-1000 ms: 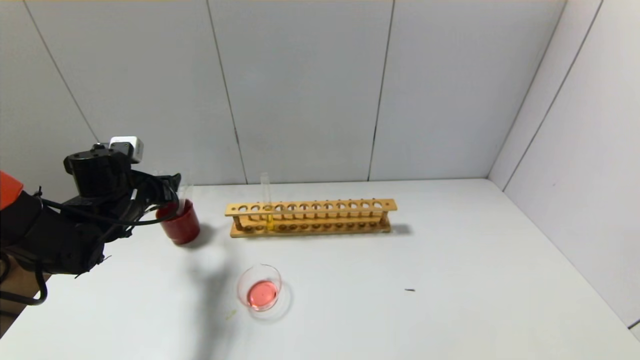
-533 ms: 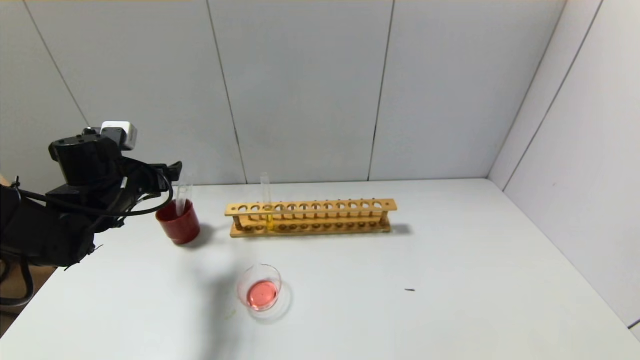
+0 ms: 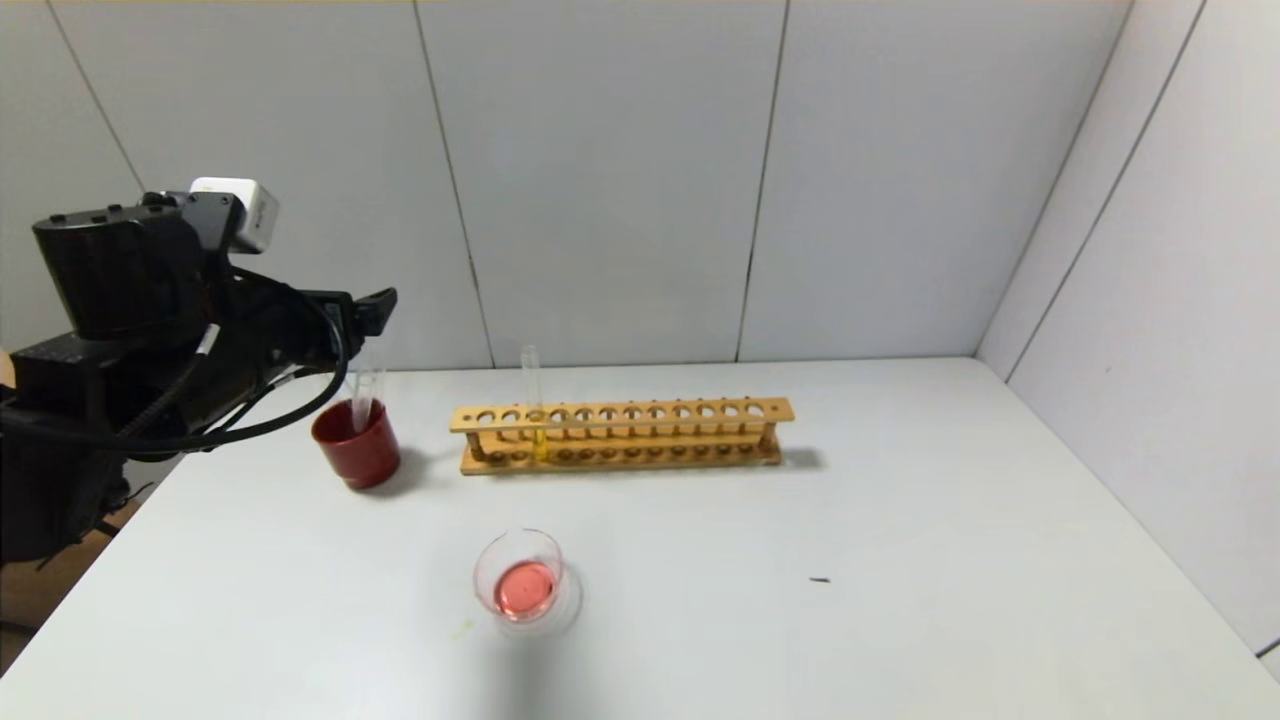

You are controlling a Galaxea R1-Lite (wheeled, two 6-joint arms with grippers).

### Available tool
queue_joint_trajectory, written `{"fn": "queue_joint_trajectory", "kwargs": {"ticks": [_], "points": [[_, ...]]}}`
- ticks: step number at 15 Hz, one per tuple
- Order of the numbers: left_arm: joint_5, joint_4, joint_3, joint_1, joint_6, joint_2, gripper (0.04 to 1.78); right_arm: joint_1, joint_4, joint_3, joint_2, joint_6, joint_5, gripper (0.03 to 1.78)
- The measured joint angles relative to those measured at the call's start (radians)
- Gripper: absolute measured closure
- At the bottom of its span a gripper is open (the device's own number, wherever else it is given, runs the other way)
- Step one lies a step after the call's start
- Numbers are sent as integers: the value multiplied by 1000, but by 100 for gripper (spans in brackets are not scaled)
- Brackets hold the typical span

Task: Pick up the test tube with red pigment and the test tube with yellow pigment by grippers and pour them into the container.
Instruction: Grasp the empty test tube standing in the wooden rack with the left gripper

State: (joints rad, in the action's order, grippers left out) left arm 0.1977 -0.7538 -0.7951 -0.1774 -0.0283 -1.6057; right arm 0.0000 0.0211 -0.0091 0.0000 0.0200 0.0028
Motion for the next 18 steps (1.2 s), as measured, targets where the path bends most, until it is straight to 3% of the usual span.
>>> {"fn": "queue_joint_trajectory", "kwargs": {"ticks": [6, 9, 13, 18], "points": [[159, 52, 51, -280, 29, 153, 8, 0, 0, 0, 0, 0, 0, 10], [198, 49, 67, -373, 87, 149, 8, 0, 0, 0, 0, 0, 0, 10], [216, 20, 87, -426, 137, 78, 8, 0, 0, 0, 0, 0, 0, 10], [213, -149, 97, -433, 134, -103, 8, 0, 0, 0, 0, 0, 0, 10]]}}
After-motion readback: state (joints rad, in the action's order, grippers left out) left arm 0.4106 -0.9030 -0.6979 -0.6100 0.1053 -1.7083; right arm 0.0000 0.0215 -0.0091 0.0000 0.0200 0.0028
